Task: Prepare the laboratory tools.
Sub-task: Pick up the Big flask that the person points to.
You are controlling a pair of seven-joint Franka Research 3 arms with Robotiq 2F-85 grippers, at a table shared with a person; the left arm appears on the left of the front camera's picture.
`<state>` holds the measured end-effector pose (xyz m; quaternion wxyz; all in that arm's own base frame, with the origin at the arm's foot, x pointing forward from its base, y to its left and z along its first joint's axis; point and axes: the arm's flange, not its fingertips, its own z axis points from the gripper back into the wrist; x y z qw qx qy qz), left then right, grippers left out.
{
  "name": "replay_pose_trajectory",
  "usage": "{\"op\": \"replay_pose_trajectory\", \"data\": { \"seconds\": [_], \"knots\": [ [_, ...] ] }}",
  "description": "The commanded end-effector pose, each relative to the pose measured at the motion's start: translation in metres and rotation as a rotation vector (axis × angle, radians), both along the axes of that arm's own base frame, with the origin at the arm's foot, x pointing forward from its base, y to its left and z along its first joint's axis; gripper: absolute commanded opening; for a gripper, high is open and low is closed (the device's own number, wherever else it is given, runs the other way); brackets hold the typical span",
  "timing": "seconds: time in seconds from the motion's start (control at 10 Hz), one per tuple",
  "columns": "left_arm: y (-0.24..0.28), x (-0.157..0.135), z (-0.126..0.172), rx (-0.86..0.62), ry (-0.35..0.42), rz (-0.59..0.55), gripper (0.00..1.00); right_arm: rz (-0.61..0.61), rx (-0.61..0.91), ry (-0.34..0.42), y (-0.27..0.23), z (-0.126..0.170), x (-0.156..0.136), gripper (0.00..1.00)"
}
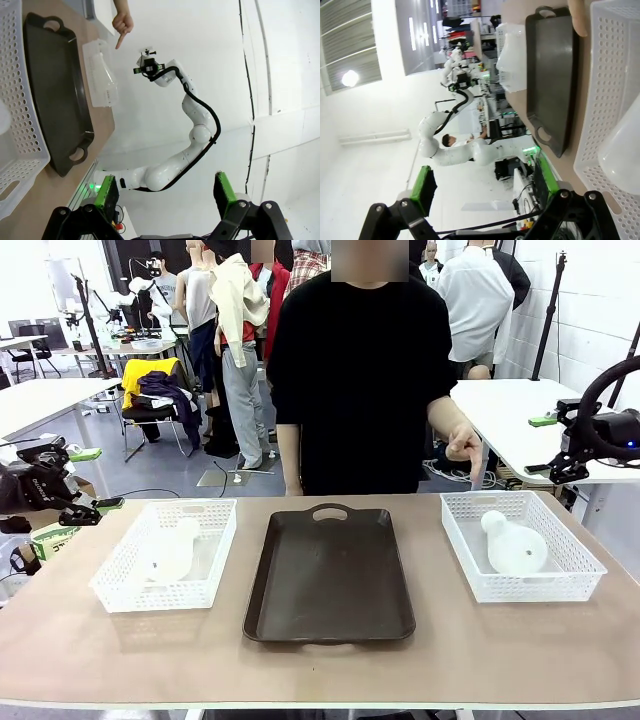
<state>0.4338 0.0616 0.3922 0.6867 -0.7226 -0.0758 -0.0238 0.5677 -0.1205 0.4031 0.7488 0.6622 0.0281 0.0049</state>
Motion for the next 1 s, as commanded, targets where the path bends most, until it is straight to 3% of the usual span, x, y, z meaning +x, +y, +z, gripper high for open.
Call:
{"op": "replay_pose_trajectory", "data": {
  "seconds": [0.0, 0.2, 0.4, 0.7, 0.9],
  "knots": [
    [0.000, 0.000, 0.001, 0.000, -0.006, 0.000, 1.00, -0.031, -0.217, -0.108, 0.001, 0.037, -0.004, 1.00],
    [0.000, 0.000, 0.001, 0.000, -0.006, 0.000, 1.00, -0.002, -0.414, -0.237, 0.014, 0.077, 0.000, 1.00],
    [0.000, 0.000, 0.001, 0.000, -0.006, 0.000, 1.00, -0.010, -0.774, -0.366, 0.060, 0.109, -0.001, 1.00],
    [0.000, 0.000, 0.001, 0.000, -0.006, 0.000, 1.00, -0.004, -1.246, -0.437, 0.135, 0.101, 0.009, 1.00],
    [0.000, 0.000, 0.001, 0.000, -0.006, 0.000, 1.00, -0.043, -1.383, -0.428, 0.164, 0.078, 0.010, 1.00]
  ]
}}
